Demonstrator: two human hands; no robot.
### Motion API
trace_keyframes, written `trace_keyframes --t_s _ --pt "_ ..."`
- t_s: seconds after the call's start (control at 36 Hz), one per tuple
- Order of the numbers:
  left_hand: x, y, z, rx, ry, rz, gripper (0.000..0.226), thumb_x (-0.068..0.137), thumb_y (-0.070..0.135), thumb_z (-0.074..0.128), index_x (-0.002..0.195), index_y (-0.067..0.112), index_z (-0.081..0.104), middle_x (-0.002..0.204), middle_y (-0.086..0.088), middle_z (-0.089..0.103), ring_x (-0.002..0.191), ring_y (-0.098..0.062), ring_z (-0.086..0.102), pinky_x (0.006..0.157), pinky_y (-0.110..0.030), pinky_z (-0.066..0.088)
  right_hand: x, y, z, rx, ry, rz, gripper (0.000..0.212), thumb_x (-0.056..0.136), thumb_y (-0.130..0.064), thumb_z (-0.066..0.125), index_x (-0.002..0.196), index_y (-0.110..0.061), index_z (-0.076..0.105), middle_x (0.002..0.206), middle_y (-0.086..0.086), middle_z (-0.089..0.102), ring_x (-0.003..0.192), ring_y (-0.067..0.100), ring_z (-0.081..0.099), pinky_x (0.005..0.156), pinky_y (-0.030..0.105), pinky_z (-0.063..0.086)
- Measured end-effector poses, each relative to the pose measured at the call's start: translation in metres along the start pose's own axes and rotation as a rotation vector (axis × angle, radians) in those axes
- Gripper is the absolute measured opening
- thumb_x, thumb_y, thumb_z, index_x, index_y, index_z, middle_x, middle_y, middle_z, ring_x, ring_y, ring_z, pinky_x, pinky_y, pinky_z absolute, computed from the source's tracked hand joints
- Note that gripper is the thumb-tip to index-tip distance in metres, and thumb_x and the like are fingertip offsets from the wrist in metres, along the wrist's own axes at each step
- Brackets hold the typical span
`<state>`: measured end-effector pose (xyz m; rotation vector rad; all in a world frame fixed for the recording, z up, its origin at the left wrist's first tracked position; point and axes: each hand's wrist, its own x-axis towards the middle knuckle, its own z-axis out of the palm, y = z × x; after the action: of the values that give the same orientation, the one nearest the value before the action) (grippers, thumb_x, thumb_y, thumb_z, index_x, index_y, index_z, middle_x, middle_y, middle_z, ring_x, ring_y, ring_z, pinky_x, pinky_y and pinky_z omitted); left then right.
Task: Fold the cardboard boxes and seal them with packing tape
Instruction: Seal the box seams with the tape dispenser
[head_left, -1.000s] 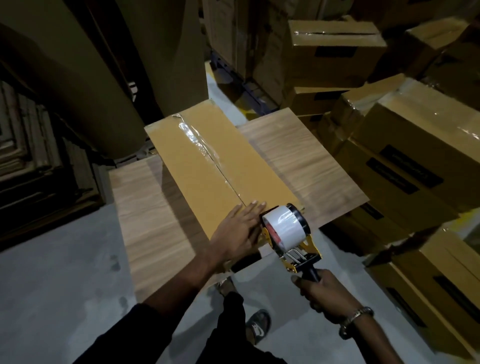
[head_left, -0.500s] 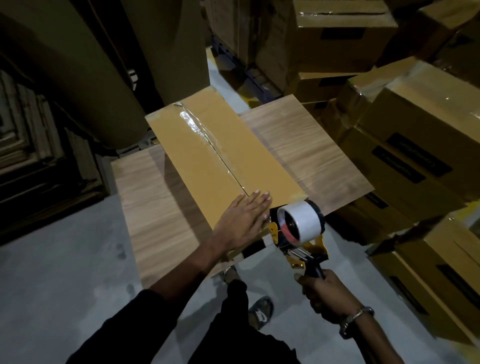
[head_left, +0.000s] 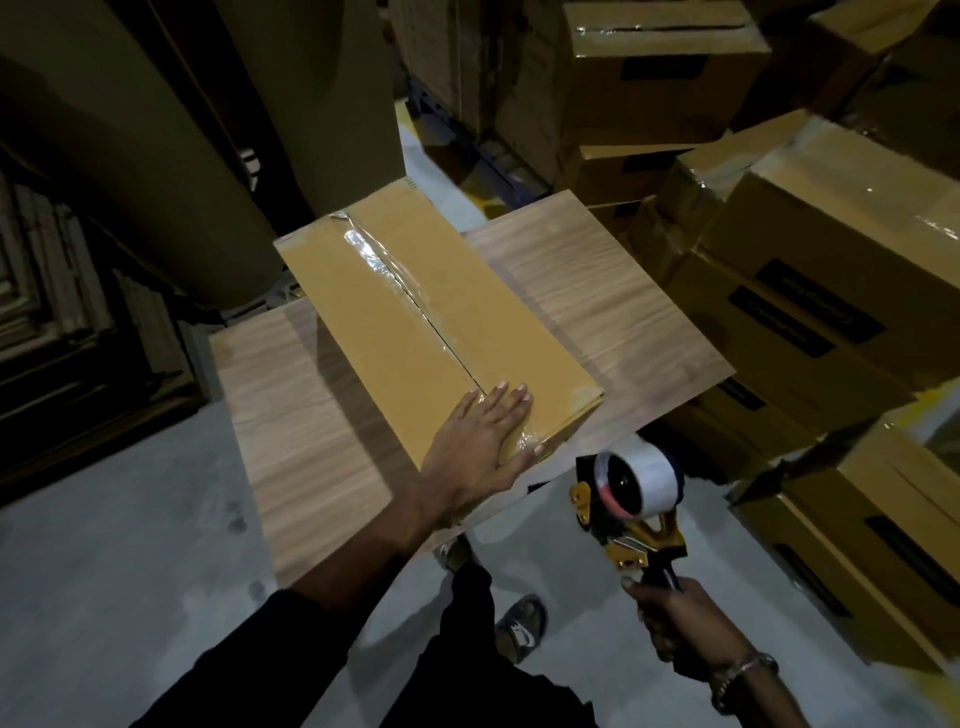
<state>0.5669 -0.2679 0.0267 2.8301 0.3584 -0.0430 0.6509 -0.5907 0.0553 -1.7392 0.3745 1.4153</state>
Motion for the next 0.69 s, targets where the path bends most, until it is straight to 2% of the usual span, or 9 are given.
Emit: trace_keyframes --t_s 0.08,0.22,0.31,0.39,0.44,0.5,0.58,0.64,0.69 --pt "0.0 0.016 0.005 0.004 -0.007 -0.051 0.084 0.106 0.071 0.02 0.168 0.017 0.01 0.174 0.001 0.003 0.162 -0.018 -0.002 0.131 -0.047 0.0 -0.005 -0.012 -0.002 0.02 0.015 -0.095 0.045 0.098 -0.014 0.069 0.066 -0.016 0.038 0.057 0.003 0.028 0.044 0.014 0.019 0.046 0.027 0.021" --pt "-0.003 0.046 0.031 0.094 0.045 -0.126 0.065 0.116 0.041 0.017 0.166 0.002 0.001 0.172 -0.024 0.001 0.161 -0.038 0.002 0.129 -0.053 0.014 -0.016 -0.049 0.005 -0.055 0.12 -0.289 0.04 0.099 -0.014 0.069 0.069 -0.016 0.042 0.053 -0.001 0.034 0.038 0.012 0.026 0.041 0.021 0.023" --pt "-0.005 0.048 0.034 0.135 0.052 -0.07 0.063 0.113 0.026 0.021 0.165 0.001 -0.007 0.173 -0.022 -0.006 0.161 -0.036 -0.002 0.129 -0.052 0.014 -0.018 -0.077 0.017 -0.099 0.235 -0.411 0.031 0.097 -0.021 0.072 0.074 -0.012 0.052 0.056 0.003 0.042 0.04 0.014 0.035 0.04 0.024 0.028" --pt "-0.006 0.05 0.026 0.156 0.036 0.0 0.068 0.102 0.022 0.011 0.166 0.005 -0.007 0.174 -0.016 -0.008 0.162 -0.032 -0.004 0.131 -0.047 0.007 -0.009 -0.107 0.025 -0.14 0.309 -0.494 0.026 0.097 -0.028 0.072 0.079 -0.013 0.06 0.06 0.002 0.051 0.045 0.014 0.043 0.044 0.025 0.033" --pt "-0.005 0.05 0.018 0.113 0.031 0.008 0.071 0.101 0.018 0.022 0.167 0.011 -0.002 0.175 -0.011 -0.003 0.162 -0.029 -0.002 0.131 -0.043 0.0 0.0 -0.128 0.029 -0.169 0.337 -0.533 0.028 0.094 -0.033 0.074 0.077 -0.014 0.063 0.059 0.0 0.055 0.049 0.015 0.048 0.051 0.03 0.038" --pt "-0.003 0.046 0.012 0.007 -0.004 0.008 0.072 0.102 0.021 0.034 0.168 0.017 0.006 0.175 -0.008 0.001 0.162 -0.027 0.002 0.132 -0.043 0.002 0.016 -0.145 0.031 -0.219 0.385 -0.584 0.029 0.087 -0.042 0.076 0.076 -0.016 0.067 0.06 -0.002 0.06 0.056 0.021 0.055 0.061 0.036 0.044" --pt "-0.011 0.039 0.01 -0.106 -0.015 -0.001 0.066 0.107 0.037 0.038 0.168 0.024 0.017 0.175 -0.003 0.007 0.162 -0.023 0.005 0.13 -0.05 0.015 0.031 -0.169 0.038 -0.272 0.442 -0.62 0.025 0.087 -0.044 0.075 0.084 -0.019 0.071 0.074 0.002 0.073 0.075 0.028 0.068 0.074 0.043 0.056" --pt "-0.028 0.038 0.009 -0.158 0.058 -0.108 0.068 0.107 0.051 0.04 0.167 0.029 0.018 0.175 -0.001 0.007 0.162 -0.022 0.001 0.129 -0.053 0.015 0.035 -0.185 0.044 -0.313 0.459 -0.66 0.022 0.089 -0.042 0.074 0.09 -0.02 0.073 0.084 0.003 0.075 0.085 0.028 0.07 0.084 0.044 0.058" --pt "-0.049 0.037 0.006 -0.182 0.195 -0.306 0.069 0.106 0.062 0.034 0.167 0.033 0.016 0.175 -0.002 0.001 0.162 -0.022 -0.007 0.131 -0.053 0.006 0.041 -0.198 0.049 -0.352 0.451 -0.682 0.022 0.09 -0.039 0.074 0.094 -0.018 0.074 0.088 0.005 0.074 0.089 0.029 0.068 0.085 0.044 0.057"
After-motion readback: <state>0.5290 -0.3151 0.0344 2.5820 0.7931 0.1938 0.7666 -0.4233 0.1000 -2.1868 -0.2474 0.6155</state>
